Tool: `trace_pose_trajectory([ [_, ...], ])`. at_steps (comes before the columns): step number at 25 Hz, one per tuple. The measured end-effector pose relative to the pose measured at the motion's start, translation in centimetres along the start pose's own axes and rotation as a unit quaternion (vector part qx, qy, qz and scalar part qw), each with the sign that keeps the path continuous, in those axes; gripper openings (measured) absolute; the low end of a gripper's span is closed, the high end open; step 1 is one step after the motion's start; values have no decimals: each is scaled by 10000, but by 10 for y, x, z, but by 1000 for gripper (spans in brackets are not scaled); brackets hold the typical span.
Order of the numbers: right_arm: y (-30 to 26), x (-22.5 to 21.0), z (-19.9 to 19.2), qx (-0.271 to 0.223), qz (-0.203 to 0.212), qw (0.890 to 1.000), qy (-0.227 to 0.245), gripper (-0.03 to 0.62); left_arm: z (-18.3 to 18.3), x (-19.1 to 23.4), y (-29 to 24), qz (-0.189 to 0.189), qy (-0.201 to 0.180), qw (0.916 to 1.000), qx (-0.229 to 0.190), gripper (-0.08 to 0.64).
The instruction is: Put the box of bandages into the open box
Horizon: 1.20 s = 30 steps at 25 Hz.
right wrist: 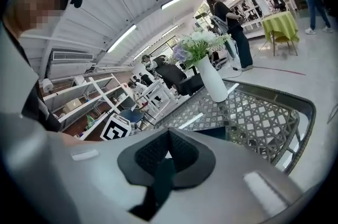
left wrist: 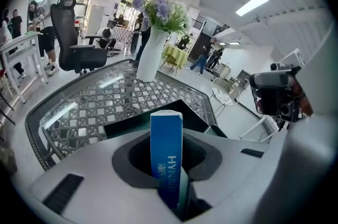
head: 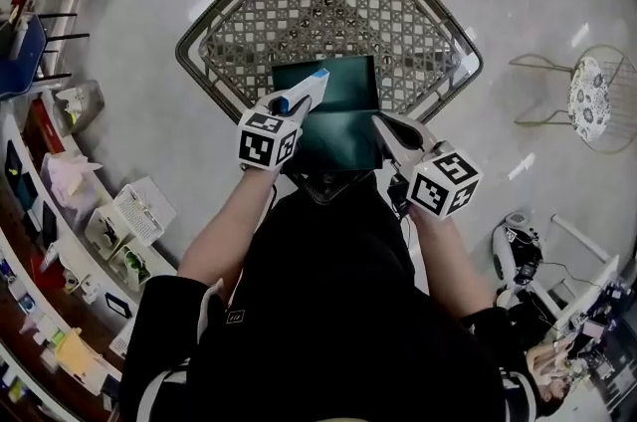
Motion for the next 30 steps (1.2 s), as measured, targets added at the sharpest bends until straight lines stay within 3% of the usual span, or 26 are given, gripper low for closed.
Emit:
trace_pose_trajectory([
  [10, 3, -13, 16, -97, -47, 9999, -68, 9, 3, -10, -37, -35, -114, 9987, 496, 84],
  [19, 1, -23, 19, -63, -92, 9997, -196, 9, 5, 17, -32, 610, -229, 9965, 515, 219],
  [30, -12, -11, 21, 110, 40, 9998, -159, 9, -16, 37, -16, 907, 101, 9933, 703, 229],
])
Point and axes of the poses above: the fingertips, and each gripper's own axes: y backward along the fingers, x to its left, z out of its top, the point moved 2 cm from there along y, backward along the fingers, and after that the axes turned 4 degrees about -y, right-handed, at the moved point
